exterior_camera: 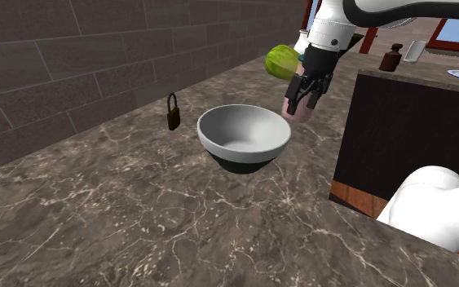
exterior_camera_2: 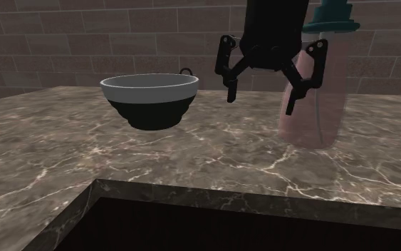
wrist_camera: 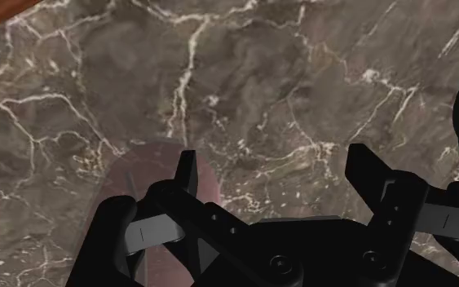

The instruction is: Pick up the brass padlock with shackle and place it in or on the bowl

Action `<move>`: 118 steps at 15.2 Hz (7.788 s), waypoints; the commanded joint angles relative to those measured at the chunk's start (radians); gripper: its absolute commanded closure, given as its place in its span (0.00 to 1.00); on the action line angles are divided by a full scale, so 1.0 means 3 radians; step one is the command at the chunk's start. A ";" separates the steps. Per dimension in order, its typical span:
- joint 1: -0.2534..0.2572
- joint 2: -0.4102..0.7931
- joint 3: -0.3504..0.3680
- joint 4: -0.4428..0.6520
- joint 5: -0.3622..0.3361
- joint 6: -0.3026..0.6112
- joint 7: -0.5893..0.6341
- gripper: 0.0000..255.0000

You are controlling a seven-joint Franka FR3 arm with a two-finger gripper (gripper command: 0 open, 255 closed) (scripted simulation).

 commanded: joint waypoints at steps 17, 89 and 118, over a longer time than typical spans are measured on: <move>0.0318 0.1396 0.0633 0.1029 0.0095 0.0906 0.0222 0.00; 0.0502 0.2177 0.1042 0.3019 -0.0212 -0.0013 0.0525 1.00; 0.0724 0.0294 0.0884 0.0772 0.0295 0.0407 0.0437 1.00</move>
